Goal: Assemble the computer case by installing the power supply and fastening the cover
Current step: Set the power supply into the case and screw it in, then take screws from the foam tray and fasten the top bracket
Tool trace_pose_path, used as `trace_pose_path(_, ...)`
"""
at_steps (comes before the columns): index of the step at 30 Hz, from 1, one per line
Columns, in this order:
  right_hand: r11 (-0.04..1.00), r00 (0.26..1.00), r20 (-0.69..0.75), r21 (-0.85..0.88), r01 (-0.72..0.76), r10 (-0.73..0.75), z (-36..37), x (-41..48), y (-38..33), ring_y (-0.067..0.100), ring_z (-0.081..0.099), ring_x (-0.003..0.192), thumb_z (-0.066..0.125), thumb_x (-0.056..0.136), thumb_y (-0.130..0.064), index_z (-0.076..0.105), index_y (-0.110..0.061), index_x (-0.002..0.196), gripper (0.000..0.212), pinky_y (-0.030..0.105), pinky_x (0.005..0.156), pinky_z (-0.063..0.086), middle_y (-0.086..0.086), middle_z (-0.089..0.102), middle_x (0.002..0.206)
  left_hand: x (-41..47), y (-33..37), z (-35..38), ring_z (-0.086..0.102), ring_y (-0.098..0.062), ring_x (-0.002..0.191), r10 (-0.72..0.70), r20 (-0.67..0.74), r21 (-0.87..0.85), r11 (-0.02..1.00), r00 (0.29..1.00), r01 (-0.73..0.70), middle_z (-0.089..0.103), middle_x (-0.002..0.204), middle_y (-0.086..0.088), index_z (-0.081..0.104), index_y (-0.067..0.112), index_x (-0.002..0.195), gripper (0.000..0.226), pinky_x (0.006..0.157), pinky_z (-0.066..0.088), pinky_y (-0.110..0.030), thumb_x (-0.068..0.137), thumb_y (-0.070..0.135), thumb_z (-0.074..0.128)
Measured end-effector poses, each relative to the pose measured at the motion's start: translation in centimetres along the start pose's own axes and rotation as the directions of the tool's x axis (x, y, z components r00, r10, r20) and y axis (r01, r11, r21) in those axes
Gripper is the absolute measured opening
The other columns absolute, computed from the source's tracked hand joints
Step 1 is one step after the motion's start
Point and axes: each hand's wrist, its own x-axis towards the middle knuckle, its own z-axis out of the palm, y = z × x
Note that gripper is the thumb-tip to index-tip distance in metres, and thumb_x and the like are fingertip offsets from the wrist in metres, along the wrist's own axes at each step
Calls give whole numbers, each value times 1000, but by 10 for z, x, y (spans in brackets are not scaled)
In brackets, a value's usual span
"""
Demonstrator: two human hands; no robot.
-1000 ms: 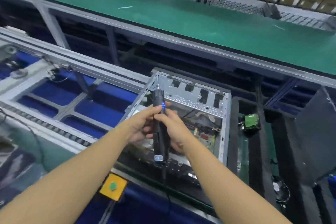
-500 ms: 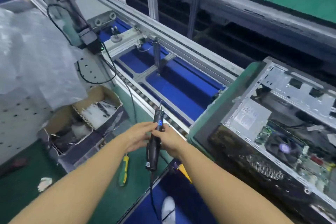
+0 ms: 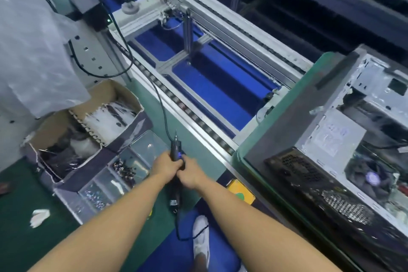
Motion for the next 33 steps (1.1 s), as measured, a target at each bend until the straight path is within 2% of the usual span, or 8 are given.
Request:
trace_pose_path(6,996,995,78,-78,-50,56,-23,-14,7,31,60,114,46,98,-4,52,-6,132,34,25,83,42,21,62,134,-19,18,14,54,-38,119,2,-56,303,953,998,15,52,127,-20,45,2,124,63,94,44,-41,82,37,77)
trace_pose_path(9,997,996,43,-27,-74,75,-40,-26,7,28,57,127,50,100,-16,45,-8,148,49,31,101,45,12,57,144,-26,33,7,57,-37,115,30,-117,364,931,993,15,55,125,-17,43,6,119,58,87,47,-42,86,45,69)
trace_pose_path(12,999,998,-27,21,-49,49,-64,-38,2,26,60,118,54,100,-18,48,-13,145,46,27,87,44,8,57,141,-28,61,-2,60,-38,108,138,-133,377,923,982,-79,59,117,-17,50,7,112,43,84,48,-41,90,42,58)
trace_pose_path(19,995,973,-225,89,-34,54,-135,-92,-24,19,53,52,46,95,-3,57,-16,98,18,23,42,36,11,68,91,-63,155,3,57,-29,75,224,-17,-26,974,974,-224,60,68,-6,57,14,69,26,68,48,-39,92,26,51)
trace_pose_path(22,998,918,-393,7,60,-52,-172,-130,-39,23,56,61,43,93,-5,58,-14,81,22,25,45,41,8,65,82,-94,209,6,59,-32,79,321,-47,-146,935,946,-324,62,67,-4,61,14,64,34,69,45,-39,91,29,49)
trace_pose_path(27,953,838,-542,214,213,-66,-227,-198,-44,21,55,50,40,102,-14,57,-13,78,29,23,45,42,12,65,68,-150,296,16,57,-24,62,448,-17,-342,838,894,-426,65,61,0,63,15,60,32,57,42,-34,85,29,50)
trace_pose_path(30,943,801,-596,232,237,-54,-268,-241,-32,18,55,47,39,91,-7,60,-2,90,22,21,41,39,25,71,84,-193,337,36,42,-16,40,509,87,-408,802,856,-436,50,43,6,55,21,47,33,45,29,-25,78,31,48)
trace_pose_path(33,955,740,-672,207,211,-18,-308,-283,0,13,55,48,45,94,-12,60,-16,80,21,18,40,37,8,69,75,-231,368,73,45,-14,37,563,234,-479,776,793,-409,56,49,1,65,21,61,26,43,36,-22,78,30,47)
